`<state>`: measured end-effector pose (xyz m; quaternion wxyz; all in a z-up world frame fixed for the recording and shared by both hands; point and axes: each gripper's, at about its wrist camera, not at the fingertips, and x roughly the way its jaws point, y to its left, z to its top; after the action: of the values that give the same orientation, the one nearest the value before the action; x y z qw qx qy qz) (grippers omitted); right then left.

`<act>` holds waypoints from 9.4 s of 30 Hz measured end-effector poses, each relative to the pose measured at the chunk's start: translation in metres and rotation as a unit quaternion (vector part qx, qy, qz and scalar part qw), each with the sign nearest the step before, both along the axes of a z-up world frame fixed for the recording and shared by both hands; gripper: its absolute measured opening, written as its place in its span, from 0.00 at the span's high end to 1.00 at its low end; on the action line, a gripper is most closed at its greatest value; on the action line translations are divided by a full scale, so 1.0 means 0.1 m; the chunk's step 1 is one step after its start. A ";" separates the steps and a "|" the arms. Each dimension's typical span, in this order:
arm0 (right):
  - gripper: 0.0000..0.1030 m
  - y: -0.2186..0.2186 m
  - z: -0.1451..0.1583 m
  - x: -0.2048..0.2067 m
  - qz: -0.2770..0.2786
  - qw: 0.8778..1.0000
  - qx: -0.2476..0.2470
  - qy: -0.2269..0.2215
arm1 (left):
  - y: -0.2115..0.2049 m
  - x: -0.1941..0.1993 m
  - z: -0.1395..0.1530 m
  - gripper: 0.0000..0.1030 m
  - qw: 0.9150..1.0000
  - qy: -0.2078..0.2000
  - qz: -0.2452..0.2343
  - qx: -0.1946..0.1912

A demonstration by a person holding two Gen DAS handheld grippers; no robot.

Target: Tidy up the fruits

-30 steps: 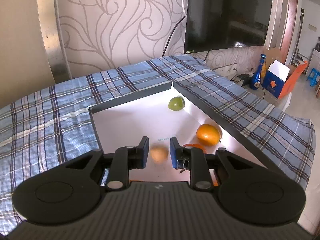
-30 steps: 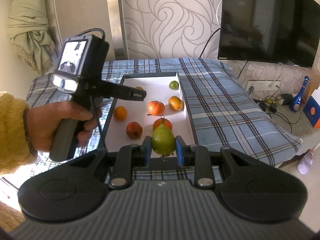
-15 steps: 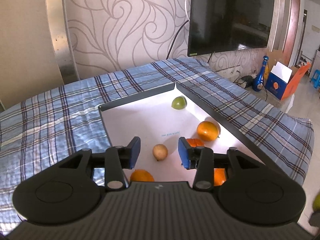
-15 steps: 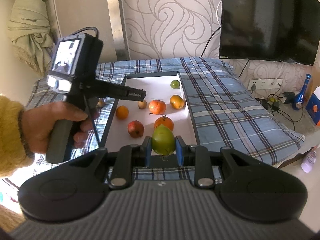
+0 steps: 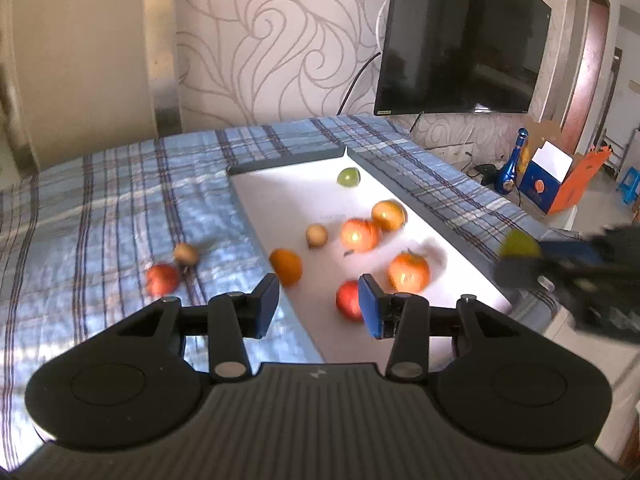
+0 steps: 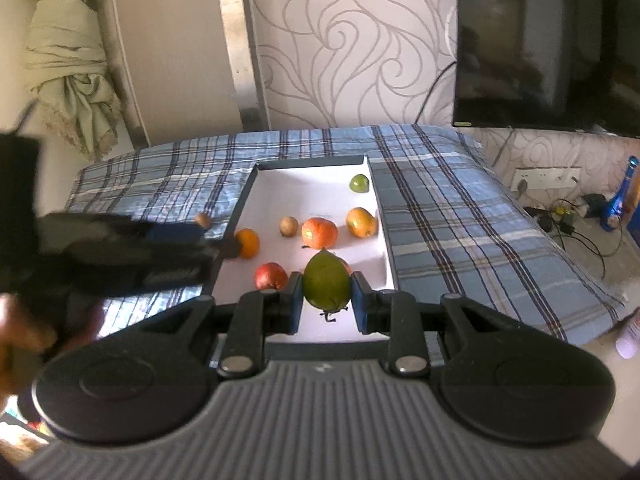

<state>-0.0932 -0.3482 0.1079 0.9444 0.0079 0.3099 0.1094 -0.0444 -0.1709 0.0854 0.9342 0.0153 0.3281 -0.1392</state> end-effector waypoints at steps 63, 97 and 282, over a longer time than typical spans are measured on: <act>0.57 0.50 -0.15 0.50 0.092 0.995 0.037 -0.016 | 0.72 -0.13 -0.26 0.39 0.995 0.026 0.095 0.034; 0.57 0.86 0.14 0.38 0.078 0.997 -0.011 -0.013 | 0.94 1.09 -0.73 0.66 0.996 0.032 0.071 0.038; 0.49 -0.70 0.04 -0.30 0.067 0.998 0.013 0.013 | -0.85 0.52 0.01 0.21 0.992 -0.016 0.112 0.049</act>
<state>-0.1233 -0.4181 0.1120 0.9308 0.0012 0.3200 0.1764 0.0078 -0.2561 0.0861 0.9470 0.0269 0.3197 -0.0173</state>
